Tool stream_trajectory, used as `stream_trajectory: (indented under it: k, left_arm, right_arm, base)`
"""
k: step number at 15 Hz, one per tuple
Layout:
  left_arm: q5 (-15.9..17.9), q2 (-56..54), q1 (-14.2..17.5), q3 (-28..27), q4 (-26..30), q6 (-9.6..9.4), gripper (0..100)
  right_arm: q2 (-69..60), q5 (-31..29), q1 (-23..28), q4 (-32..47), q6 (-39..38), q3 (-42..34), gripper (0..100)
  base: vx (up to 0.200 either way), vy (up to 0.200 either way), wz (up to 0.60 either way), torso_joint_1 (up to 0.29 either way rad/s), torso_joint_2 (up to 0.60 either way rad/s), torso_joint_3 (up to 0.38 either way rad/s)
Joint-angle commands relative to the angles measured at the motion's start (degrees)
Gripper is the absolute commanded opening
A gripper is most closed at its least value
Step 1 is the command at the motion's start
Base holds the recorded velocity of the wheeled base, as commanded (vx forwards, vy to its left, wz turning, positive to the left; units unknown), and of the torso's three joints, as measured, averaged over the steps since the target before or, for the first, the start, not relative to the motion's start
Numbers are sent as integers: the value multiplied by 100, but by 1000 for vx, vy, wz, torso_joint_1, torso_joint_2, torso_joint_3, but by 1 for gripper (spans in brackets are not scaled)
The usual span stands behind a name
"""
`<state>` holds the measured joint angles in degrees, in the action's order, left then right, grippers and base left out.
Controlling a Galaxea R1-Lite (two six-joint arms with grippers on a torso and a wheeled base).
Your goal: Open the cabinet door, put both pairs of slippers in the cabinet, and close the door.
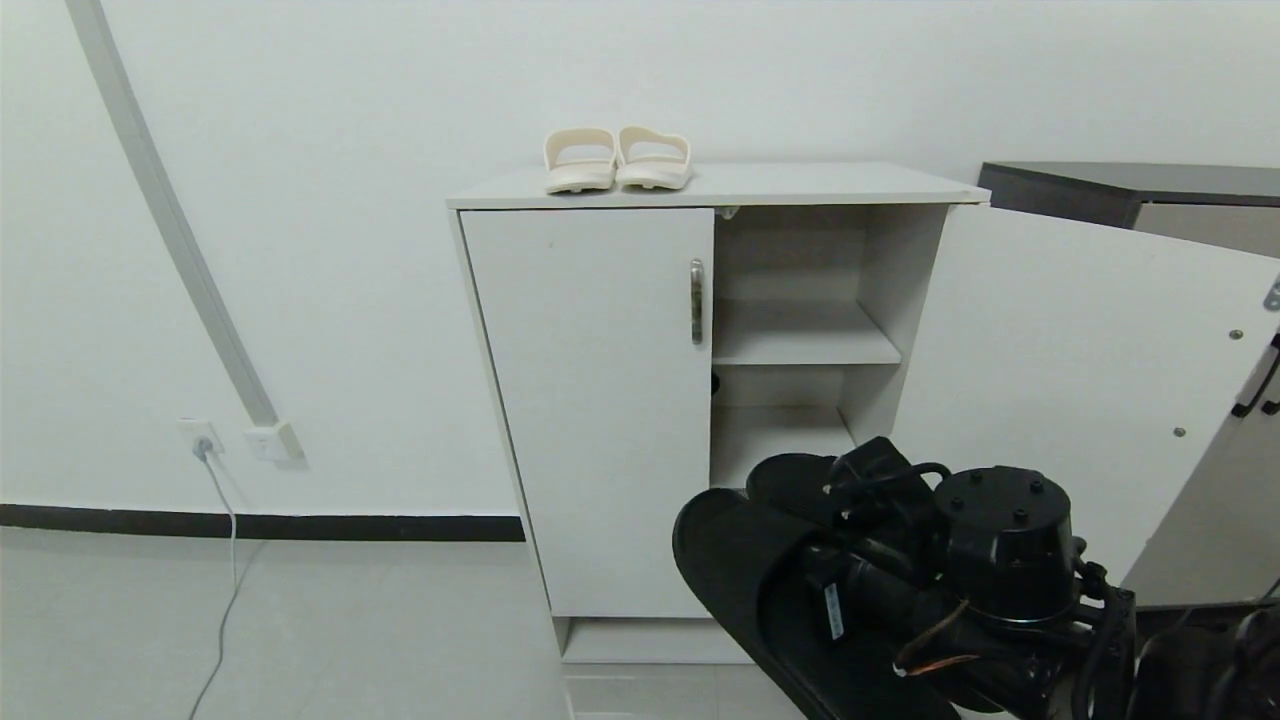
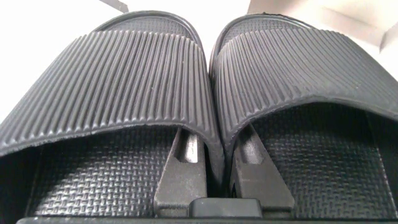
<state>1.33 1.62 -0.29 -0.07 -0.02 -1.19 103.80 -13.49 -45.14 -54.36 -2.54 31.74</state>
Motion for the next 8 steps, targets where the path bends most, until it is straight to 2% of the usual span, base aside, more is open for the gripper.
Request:
stream_trajectory:
  k: [1, 3, 5, 8]
  left_arm:
    - [17, -153, 3, -1, 11, -30, 0]
    - [34, -153, 3, -1, 11, -127, 0]
    - [34, -153, 3, -1, 11, -100, 0]
    - [25, -153, 3, -1, 11, -56, 0]
  right_arm:
    - [87, -189, -47, -13, -1, 51, 0]
    - [325, -725, -74, -13, -36, 385, 0]
    - [668, -1314, -179, -93, -72, 702, 0]
    - [1511, -2535, -293, -295, -397, 1589, 0]
  base:
    - [0, 0, 0, 0, 0, 0]
    - [0, 0, 0, 0, 0, 0]
    - [0, 0, 0, 0, 0, 0]
    - [0, 0, 0, 0, 0, 0]
